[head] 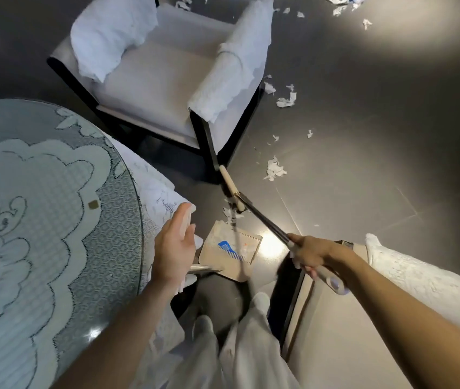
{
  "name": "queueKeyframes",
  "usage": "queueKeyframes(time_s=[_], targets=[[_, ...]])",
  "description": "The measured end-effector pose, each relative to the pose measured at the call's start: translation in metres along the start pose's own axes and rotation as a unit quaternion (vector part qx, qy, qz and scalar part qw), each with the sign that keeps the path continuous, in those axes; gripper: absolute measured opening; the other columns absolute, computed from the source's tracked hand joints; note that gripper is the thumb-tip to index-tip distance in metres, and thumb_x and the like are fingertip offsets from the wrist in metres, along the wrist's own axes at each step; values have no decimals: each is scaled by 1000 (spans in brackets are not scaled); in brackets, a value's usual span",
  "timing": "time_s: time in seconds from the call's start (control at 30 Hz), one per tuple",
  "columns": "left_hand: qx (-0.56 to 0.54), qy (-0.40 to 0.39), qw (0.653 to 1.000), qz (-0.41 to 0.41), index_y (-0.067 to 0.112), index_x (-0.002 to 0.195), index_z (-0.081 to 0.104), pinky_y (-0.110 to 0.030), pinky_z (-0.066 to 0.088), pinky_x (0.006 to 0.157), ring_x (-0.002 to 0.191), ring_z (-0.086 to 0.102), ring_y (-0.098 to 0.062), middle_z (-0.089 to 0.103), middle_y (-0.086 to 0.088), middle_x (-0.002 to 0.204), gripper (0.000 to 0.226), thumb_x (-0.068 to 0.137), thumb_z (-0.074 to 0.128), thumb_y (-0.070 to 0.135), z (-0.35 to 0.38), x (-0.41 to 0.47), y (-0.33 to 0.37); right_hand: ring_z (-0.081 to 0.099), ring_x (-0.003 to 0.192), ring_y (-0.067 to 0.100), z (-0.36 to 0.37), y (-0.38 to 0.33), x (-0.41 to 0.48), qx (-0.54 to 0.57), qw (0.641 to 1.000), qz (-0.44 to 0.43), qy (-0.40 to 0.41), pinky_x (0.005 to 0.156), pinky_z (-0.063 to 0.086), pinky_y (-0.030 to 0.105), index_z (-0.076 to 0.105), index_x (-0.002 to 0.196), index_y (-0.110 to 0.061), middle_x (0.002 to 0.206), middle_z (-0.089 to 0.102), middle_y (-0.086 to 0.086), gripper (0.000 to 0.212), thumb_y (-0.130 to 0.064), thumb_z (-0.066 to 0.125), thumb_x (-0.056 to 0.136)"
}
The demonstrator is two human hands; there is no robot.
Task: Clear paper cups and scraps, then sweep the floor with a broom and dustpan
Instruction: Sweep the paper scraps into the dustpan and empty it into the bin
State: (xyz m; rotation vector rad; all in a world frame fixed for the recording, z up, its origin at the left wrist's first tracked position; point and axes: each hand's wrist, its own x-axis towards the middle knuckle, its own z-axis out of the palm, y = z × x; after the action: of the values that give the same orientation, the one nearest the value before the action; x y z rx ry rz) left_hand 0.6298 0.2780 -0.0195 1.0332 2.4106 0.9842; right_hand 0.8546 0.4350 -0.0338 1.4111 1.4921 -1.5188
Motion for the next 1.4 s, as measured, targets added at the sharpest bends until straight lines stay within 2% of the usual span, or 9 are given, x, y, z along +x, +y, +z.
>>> queueKeyframes(time_s=[0.17, 0.27, 0.57, 0.7, 0.87, 1.03, 1.13, 1.27, 1.4], targets=[[-13, -28, 999, -18, 22, 130, 55, -25, 41, 83, 102, 59, -26, 65, -11, 108, 39, 94, 55, 6, 13, 17, 15, 37, 37, 5, -5, 23, -32, 92, 994, 48, -37, 34, 32, 16, 40, 135, -39, 59, 47, -2, 37, -25, 33, 101], [-17, -43, 999, -10, 21, 129, 55, -35, 45, 80, 92, 57, -30, 62, -12, 96, 37, 95, 54, 7, 16, 21, 23, 35, 36, 5, -21, 26, -50, 102, 993, 45, -38, 33, 28, 15, 49, 127, -36, 58, 48, -3, 36, -18, 35, 99], [-28, -89, 996, 12, 29, 129, 52, -36, 49, 77, 94, 57, -28, 56, -2, 97, 38, 96, 53, 10, 29, 34, 40, 39, 28, 8, -51, 30, -73, 135, 991, 19, -8, 31, 34, 16, 32, 129, -44, 39, 48, -2, 62, 5, 41, 92], [0, -96, 995, 30, 31, 135, 48, -14, 42, 63, 93, 57, -23, 58, -7, 107, 41, 98, 52, 13, 40, 45, 38, 38, 27, 10, -65, 33, -58, 126, 991, 25, 27, 32, 34, 15, 30, 143, -38, 36, 48, -1, 65, 3, 40, 93], [-1, -89, 995, 45, 30, 134, 47, -29, 43, 71, 92, 55, -21, 54, -3, 101, 41, 97, 52, 13, 52, 61, 50, 42, 30, 11, -50, 22, -36, 63, 996, 36, 44, 34, 38, 18, 36, 142, -24, 51, 54, 6, 58, 2, 43, 90], [-10, -103, 994, 45, 27, 136, 49, -27, 42, 77, 100, 54, -25, 59, -9, 109, 41, 98, 52, 12, 57, 87, 52, 44, 32, 8, -30, 13, -46, 129, 990, 59, -4, 36, 38, 17, 51, 98, -32, 48, 52, -1, 19, -18, 38, 100], [-28, -104, 992, 60, 25, 134, 51, -29, 43, 81, 100, 56, -26, 61, -10, 110, 40, 97, 53, 11, 52, 99, 46, 41, 33, 6, -25, 12, -62, 146, 988, 57, -11, 35, 36, 16, 52, 124, -28, 53, 53, -1, 34, -12, 39, 97], [-39, -139, 986, 80, 30, 132, 52, -28, 44, 77, 94, 56, -24, 60, -6, 102, 39, 96, 54, 12, 51, 109, 43, 40, 33, 6, -11, 8, -87, 146, 988, 49, 0, 35, 37, 17, 40, 137, -36, 39, 51, -9, 58, 0, 43, 92], [-46, -176, 975, 129, 32, 130, 52, -1, 38, 63, 92, 54, -16, 59, -4, 104, 40, 96, 54, 11, 54, 115, 49, 38, 33, 9, -8, 10, -100, 211, 975, 52, 51, 35, 36, 18, 29, 146, -38, 44, 45, 0, 71, 2, 46, 91]])
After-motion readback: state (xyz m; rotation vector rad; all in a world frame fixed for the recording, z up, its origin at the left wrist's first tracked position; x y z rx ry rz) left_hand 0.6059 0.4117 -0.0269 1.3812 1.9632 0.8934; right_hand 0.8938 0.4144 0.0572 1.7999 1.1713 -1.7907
